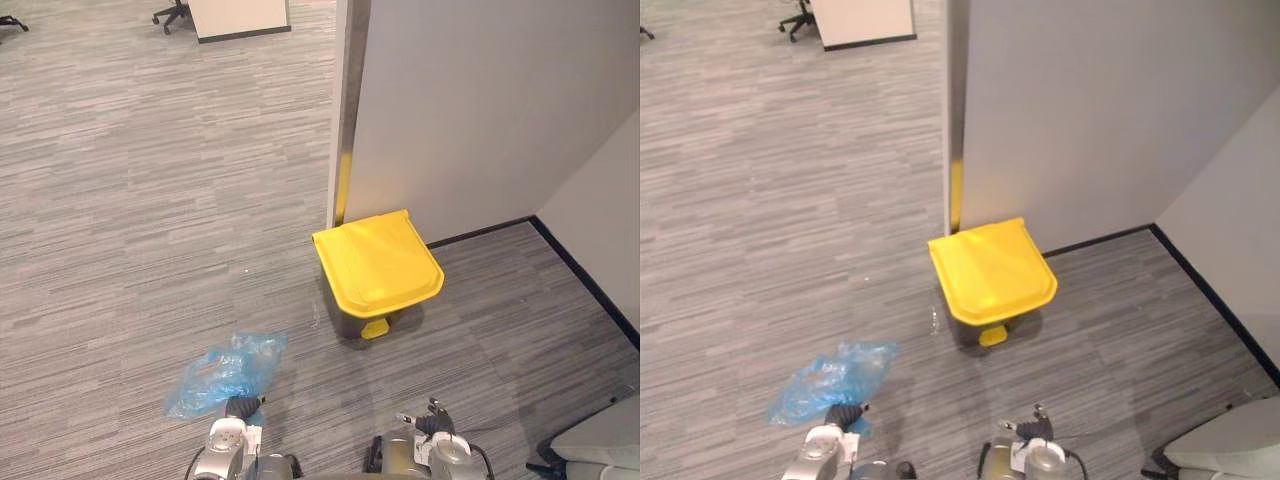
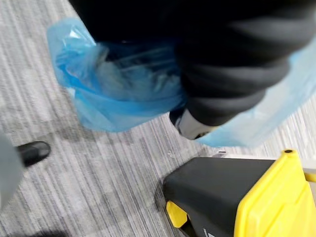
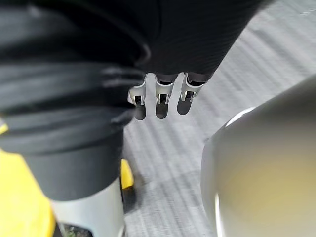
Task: Gather rubbish on tea table into small bin, then transfer packed bag to large trash can.
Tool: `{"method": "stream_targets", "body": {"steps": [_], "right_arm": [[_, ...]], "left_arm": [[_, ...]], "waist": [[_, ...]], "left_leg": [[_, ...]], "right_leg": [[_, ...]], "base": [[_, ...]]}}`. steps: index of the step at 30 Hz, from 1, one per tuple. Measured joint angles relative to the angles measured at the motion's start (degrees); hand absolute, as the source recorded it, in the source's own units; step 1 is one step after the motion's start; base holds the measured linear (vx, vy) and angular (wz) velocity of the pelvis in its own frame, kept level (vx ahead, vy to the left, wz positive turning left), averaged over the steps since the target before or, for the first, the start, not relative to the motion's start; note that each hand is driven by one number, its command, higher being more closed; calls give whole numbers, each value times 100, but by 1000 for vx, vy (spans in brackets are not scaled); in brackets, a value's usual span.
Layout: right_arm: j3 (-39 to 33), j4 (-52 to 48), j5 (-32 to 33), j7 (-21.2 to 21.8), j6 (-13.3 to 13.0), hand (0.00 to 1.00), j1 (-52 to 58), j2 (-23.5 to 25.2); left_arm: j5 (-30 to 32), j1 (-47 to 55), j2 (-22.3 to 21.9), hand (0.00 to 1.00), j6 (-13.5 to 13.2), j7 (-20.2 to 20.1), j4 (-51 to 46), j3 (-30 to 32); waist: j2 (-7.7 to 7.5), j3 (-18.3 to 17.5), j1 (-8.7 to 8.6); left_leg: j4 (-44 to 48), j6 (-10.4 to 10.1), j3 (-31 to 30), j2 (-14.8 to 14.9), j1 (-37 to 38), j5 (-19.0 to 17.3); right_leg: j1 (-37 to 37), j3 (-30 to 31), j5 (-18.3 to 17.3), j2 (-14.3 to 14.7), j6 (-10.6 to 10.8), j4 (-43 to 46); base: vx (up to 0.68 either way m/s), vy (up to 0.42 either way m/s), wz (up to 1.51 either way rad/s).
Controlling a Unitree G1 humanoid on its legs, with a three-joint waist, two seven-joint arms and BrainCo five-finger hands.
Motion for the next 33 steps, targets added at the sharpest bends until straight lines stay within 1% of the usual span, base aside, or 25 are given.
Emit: {"method": "stream_targets", "body": {"steps": [1, 2, 3, 5, 6, 7, 8, 9, 10, 11, 12, 13, 14, 15, 16, 17, 18, 19, 21, 23, 24, 28, 32, 33], "right_arm": [[-15, 153, -11, -1, 6, 0, -16, -132], [-15, 199, -11, -4, 12, 0, -26, -190], [-33, 239, -11, -5, 16, 0, -35, -247], [-103, 301, -6, -10, 21, 0, -20, -316], [-126, 296, -5, -10, 21, 0, 34, -340], [-132, 295, -5, -11, 21, 0, 76, -339], [-123, 267, 1, -11, 15, 0, 160, -330], [-104, 220, 8, -11, 14, 0, 212, -286], [-87, 173, 13, -10, 14, 0, 226, -275], [-79, 31, 40, -11, 5, 0, 235, -236], [-86, -112, 58, -12, 1, 0, 218, -183], [-86, -145, 62, -11, 3, 0, 215, -175], [-81, -180, 73, -7, 0, 0, 212, -157], [-99, -176, 104, -9, 3, 0, 235, -179], [-123, -156, 107, -9, 4, 0, 239, -174], [-142, -115, 116, -9, 14, 0, 230, -123], [-221, -84, 115, -8, 12, 0, 266, -71], [-273, -84, 115, -10, 9, 0, 271, -52], [-295, -32, 112, -11, 9, 0, 323, -61], [-292, -7, 112, -10, 9, 0, 342, -47], [-293, 106, 112, -10, 5, 0, 293, -63], [-292, 313, 104, -11, 6, 0, 172, -95], [-278, 419, 102, -11, 9, 0, 96, -172], [-259, 424, 99, -14, 9, 0, 88, -206]], "left_arm": [[0, -47, -36, 100, 6, 3, 127, -18], [0, -54, -71, 100, 5, -10, 149, -28], [2, -56, -119, 100, -12, -19, 182, -21], [6, -138, -153, 100, -11, -20, 240, -17], [9, -224, -208, 100, -12, -25, 233, -10], [9, -249, -246, 100, -13, -27, 224, -6], [9, -235, -337, 100, -12, -36, 169, 2], [8, -171, -435, 100, -14, -55, 51, 2], [7, -168, -464, 100, -13, -57, -4, 2], [5, -81, -533, 100, -15, -60, -109, 4], [4, -66, -579, 100, -11, -64, -120, 3], [4, -66, -583, 100, -10, -66, -120, 1], [3, -65, -576, 100, -8, -66, -118, 3], [4, -67, -595, 100, -8, -66, -117, -4], [5, -72, -596, 100, -8, -68, -111, -3], [4, -62, -556, 100, -9, -65, -93, -16], [5, -103, -512, 100, -8, -65, -92, -17], [5, -94, -490, 100, -6, -64, -90, -16], [13, -44, -447, 100, -5, -60, 18, -21], [14, -39, -377, 100, -4, -50, 86, -19], [16, -49, -271, 100, -5, -48, 129, -20], [18, -35, -119, 100, -5, -47, 205, -21], [18, 4, -117, 100, -4, -50, 305, -59], [17, 3, -110, 100, -4, -50, 306, -57]], "waist": [[45, 12, -83], [132, 23, -60], [202, 67, -10], [202, 66, -50], [212, 74, -69], [201, 81, -50], [197, 85, -41], [176, 93, 14], [174, 93, 23], [180, 88, 32], [194, 83, 35], [199, 80, 42], [211, 73, 79], [343, -5, 80], [356, -10, 78], [307, -24, 77], [205, -59, 70], [194, -66, 72], [187, -73, 69], [193, -87, 68], [188, -90, 63], [177, -92, 64], [172, -90, 64], [143, -94, 66]], "left_leg": [[-133, -157, -203, 22, 154, -19], [-169, -193, -275, 88, 167, 10], [-225, -316, -426, 143, 210, 141], [-170, -433, -564, 179, 264, 306], [228, -471, -645, 258, 178, 328], [524, -476, -681, 299, 89, 331], [1394, -551, -731, 432, -194, 377], [2481, -550, -702, 633, -560, 498], [2708, -500, -651, 695, -644, 471], [3073, -340, -443, 844, -926, 297], [2973, -250, -250, 896, -1138, 176], [2839, -221, -204, 891, -1207, 158], [2300, -201, -94, 842, -1281, 171], [1302, -230, -108, 716, -1276, 612], [1124, -276, -109, 698, -1262, 598], [665, -311, -136, 554, -1017, 583], [349, -257, -96, 393, -935, 698], [263, -243, -78, 343, -901, 728], [-83, -160, 58, 148, -670, 835], [-282, -148, 94, 76, -567, 905], [-492, -131, 149, 16, -500, 1005], [-756, -130, 197, -37, -490, 1138], [-863, -130, 200, -60, -411, 1138], [-863, -128, 193, -69, -405, 1135]], "right_leg": [[199, -18, 686, 149, -445, -397], [256, -29, 732, 217, -435, -437], [260, -4, 650, 292, -524, -364], [337, -28, 492, 312, -577, -304], [536, -115, 458, 333, -604, -416], [678, -149, 443, 344, -618, -491], [1023, -224, 407, 378, -639, -709], [1364, -244, 358, 390, -705, -936], [1437, -245, 338, 396, -736, -989], [1561, -242, 328, 409, -745, -1096], [1627, -221, 334, 391, -736, -1163], [1627, -200, 343, 381, -721, -1164], [1633, -136, 358, 354, -650, -1157], [1612, -116, 347, 388, -506, -1119], [1601, -81, 333, 423, -455, -1126], [1614, 2, 371, 392, -324, -1227], [1618, 57, 465, 304, -250, -1377], [1641, 83, 519, 277, -222, -1449], [1716, 210, 624, 163, -128, -1648], [1714, 285, 656, 142, -106, -1725], [1708, 336, 730, 143, -99, -1824], [1607, 498, 891, 205, -112, -2008], [1601, 710, 999, 251, -99, -2118], [1586, 776, 1032, 254, -94, -2144]], "base": [[278, -154, 12], [380, -213, -7], [237, -140, -20], [283, -190, 1], [290, -183, 23], [206, -100, 37], [190, -49, 25], [172, -24, 17], [125, 25, -4], [103, 53, -11], [94, 67, -11], [91, 104, -15], [79, 146, -16], [78, 163, -15], [100, 195, 2], [70, 156, 3], [66, 144, 2], [46, 127, -9], [39, 121, -18], [-9, 56, -20], [-15, 51, -17], [-4, 5, -20], [9, 0, -32], [0, 15, -20]]}}
